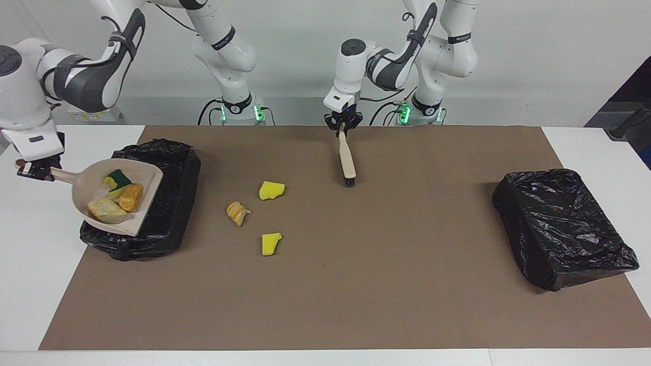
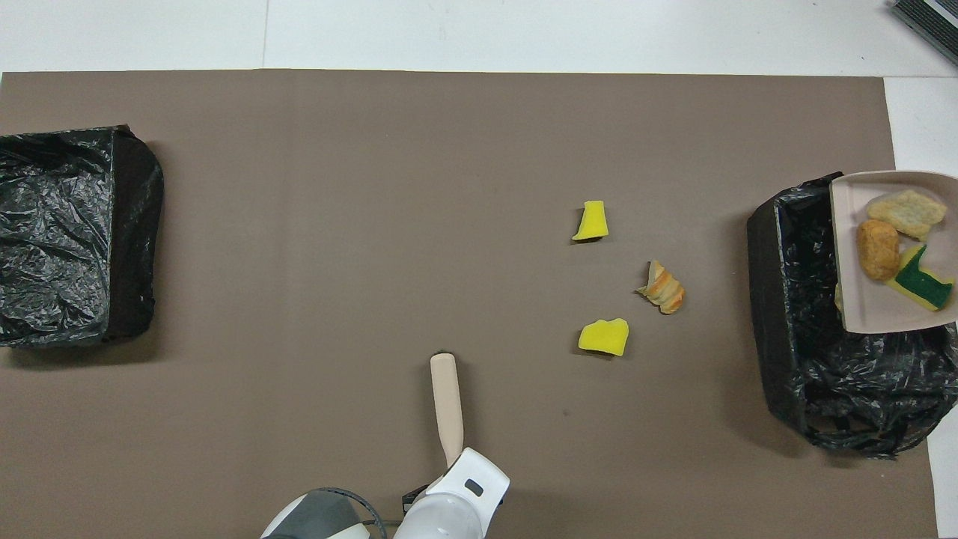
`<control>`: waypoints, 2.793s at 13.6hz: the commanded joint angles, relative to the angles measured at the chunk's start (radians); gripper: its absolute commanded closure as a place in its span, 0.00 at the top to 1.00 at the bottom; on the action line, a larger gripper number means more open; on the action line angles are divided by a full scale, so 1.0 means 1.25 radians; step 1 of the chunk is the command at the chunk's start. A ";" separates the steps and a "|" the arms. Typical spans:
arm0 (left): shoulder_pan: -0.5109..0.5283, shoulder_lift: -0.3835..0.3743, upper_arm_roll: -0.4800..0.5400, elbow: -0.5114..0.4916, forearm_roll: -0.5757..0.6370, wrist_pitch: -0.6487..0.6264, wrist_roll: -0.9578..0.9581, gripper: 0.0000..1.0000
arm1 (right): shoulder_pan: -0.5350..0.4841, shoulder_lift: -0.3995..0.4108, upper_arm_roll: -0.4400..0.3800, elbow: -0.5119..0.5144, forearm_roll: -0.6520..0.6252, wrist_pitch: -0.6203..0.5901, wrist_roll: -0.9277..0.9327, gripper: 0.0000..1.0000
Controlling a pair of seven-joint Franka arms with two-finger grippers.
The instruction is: Sweep and dump trash in bin
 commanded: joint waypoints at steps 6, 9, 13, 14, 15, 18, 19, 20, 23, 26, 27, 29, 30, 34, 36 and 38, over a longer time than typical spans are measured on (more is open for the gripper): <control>0.121 0.013 0.019 0.119 0.003 -0.162 0.006 1.00 | 0.017 -0.104 0.005 -0.191 -0.107 0.075 0.000 0.00; 0.230 0.013 0.021 0.208 0.002 -0.271 0.109 1.00 | 0.012 -0.134 0.004 -0.239 -0.108 0.090 0.041 0.00; 0.387 0.015 0.022 0.325 0.002 -0.371 0.278 1.00 | 0.023 -0.136 0.004 -0.251 -0.178 0.086 0.091 0.00; 0.418 0.021 0.023 0.348 0.003 -0.391 0.321 1.00 | 0.040 -0.139 0.005 -0.252 -0.219 0.080 0.151 0.00; 0.452 0.026 0.022 0.366 0.003 -0.405 0.365 1.00 | 0.048 -0.144 0.005 -0.258 -0.234 0.071 0.168 0.00; 0.520 0.070 0.022 0.459 0.004 -0.489 0.492 1.00 | 0.069 -0.152 0.005 -0.265 -0.242 0.053 0.194 0.00; 0.536 0.089 0.023 0.491 0.010 -0.520 0.534 1.00 | 0.093 -0.158 0.004 -0.271 -0.257 0.044 0.206 0.00; 0.554 0.100 0.023 0.513 0.013 -0.537 0.577 1.00 | 0.103 -0.165 0.004 -0.275 -0.262 0.022 0.224 0.00; 0.623 0.100 0.026 0.555 0.014 -0.595 0.711 1.00 | 0.091 -0.171 0.005 -0.274 -0.304 0.029 0.216 0.00; 0.705 0.096 0.029 0.610 0.014 -0.668 0.860 1.00 | 0.100 -0.194 0.005 -0.271 -0.333 -0.009 0.192 0.00; 0.727 0.097 0.028 0.626 0.021 -0.677 0.881 1.00 | 0.113 -0.195 0.006 -0.274 -0.334 -0.029 0.203 0.00; 0.741 0.100 0.028 0.645 0.048 -0.683 0.882 1.00 | 0.133 -0.198 0.006 -0.271 -0.330 -0.048 0.216 0.00; 0.740 0.100 0.028 0.646 0.048 -0.681 0.881 1.00 | 0.133 -0.199 0.010 -0.252 -0.322 -0.073 0.209 0.00; 0.725 0.094 0.043 0.673 0.069 -0.691 0.882 1.00 | 0.135 -0.219 0.052 -0.110 -0.199 -0.205 0.219 0.00; 0.653 0.099 0.131 0.706 0.070 -0.713 0.883 1.00 | 0.158 -0.210 0.092 -0.059 -0.131 -0.251 0.304 0.00; 0.622 0.097 0.167 0.724 0.073 -0.727 0.885 1.00 | 0.222 -0.209 0.100 -0.058 -0.036 -0.266 0.499 0.00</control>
